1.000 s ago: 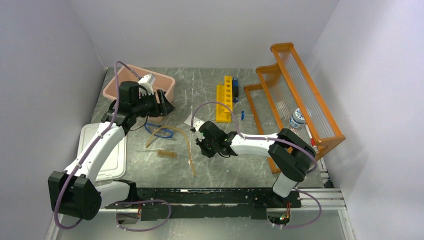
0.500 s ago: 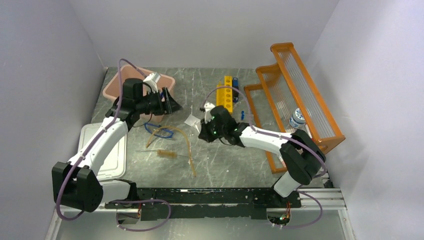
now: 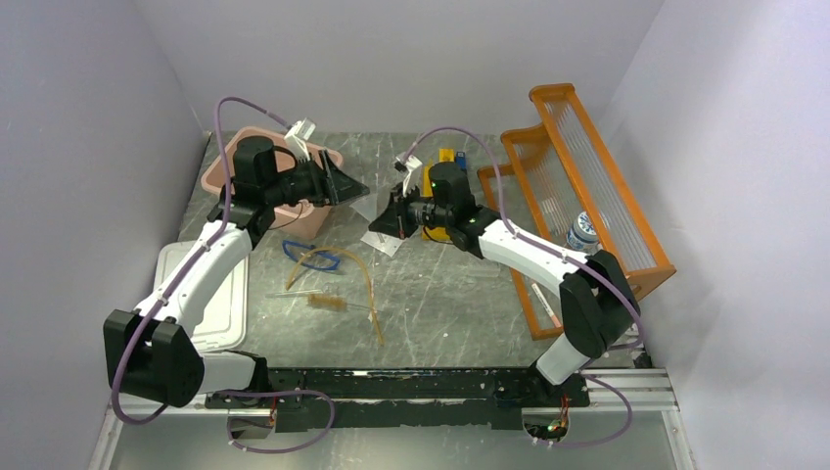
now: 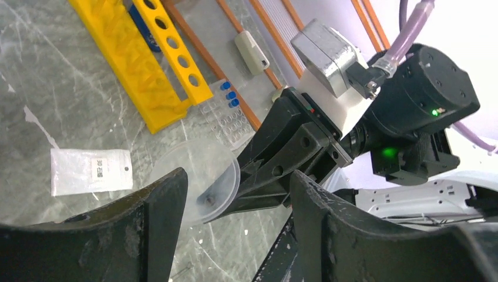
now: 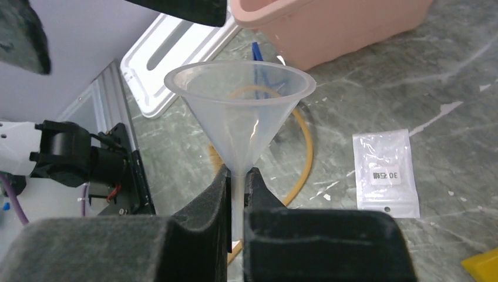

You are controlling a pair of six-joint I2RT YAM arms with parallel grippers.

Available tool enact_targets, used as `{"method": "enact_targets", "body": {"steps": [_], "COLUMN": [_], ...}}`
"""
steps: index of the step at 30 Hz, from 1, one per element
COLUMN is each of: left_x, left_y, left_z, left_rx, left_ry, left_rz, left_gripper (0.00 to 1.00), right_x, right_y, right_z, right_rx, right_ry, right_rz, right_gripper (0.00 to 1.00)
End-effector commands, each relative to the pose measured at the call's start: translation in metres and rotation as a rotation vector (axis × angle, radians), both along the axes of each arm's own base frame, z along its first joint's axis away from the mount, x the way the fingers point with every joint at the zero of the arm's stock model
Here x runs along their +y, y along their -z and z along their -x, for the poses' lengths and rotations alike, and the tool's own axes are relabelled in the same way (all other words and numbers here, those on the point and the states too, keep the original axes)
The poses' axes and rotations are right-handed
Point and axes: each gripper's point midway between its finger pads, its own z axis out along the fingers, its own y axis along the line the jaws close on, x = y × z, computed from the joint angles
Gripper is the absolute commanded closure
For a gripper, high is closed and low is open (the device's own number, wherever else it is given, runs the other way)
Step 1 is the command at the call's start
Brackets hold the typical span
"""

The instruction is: Organize the chemistry lab equipment

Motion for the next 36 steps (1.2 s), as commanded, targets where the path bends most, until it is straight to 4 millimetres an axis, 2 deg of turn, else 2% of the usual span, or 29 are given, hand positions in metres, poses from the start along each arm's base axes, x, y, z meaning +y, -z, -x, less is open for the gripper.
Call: {"method": "enact_targets", "body": {"steps": [1,6,12,17,19,22,27,28,32,36], "left_x": [-0.01,-0.008,-0.013,-0.018,-0.018,-0.016,0.0,0.007,0.029,0.067], "left_y": [-0.014,0.01,0.026,0.03,0.034,0.036,0.031,0.031,0.018,0.001], "left_z": [0.002,0.002,0.006,0.008,0.006,0.0,-0.029,-0.038,-0.068,-0.104], "left_rx": [-0.157,-0.136,-0.129,-0.13,-0.127,-0.133,-0.181,-0.193,-0.235,-0.244], "left_ry": [0.097,0.142,0.217,0.268,0.275,0.266,0.142,0.095,-0.032,-0.206], "left_rz": [-0.05,-0.145,-0.181,-0.196,-0.214,-0.245,-0.372,-0.413,-0.487,-0.506], "left_gripper": [0.33,0.47,0.58,0.65,0.73,0.93,0.95,0.95,0.95,0.95], "right_x": [0.004,0.007,0.011,0.014,0.016,0.017,0.009,0.005,-0.013,-0.031], "right_y": [0.0,0.001,-0.002,-0.003,-0.003,-0.005,-0.011,-0.015,-0.04,-0.059], "right_z": [0.007,0.005,0.002,-0.001,-0.003,-0.007,-0.03,-0.037,-0.064,-0.081], "right_rx": [-0.004,0.0,-0.015,-0.024,-0.029,-0.035,-0.045,-0.054,-0.102,-0.139], "right_ry": [-0.09,-0.107,-0.128,-0.136,-0.139,-0.133,-0.017,0.015,0.129,0.197], "right_rz": [0.015,0.026,0.03,0.034,0.034,0.035,0.06,0.058,0.017,-0.01], "right_gripper": [1.0,1.0,1.0,1.0,1.0,0.99,0.53,0.47,0.37,0.35]}}
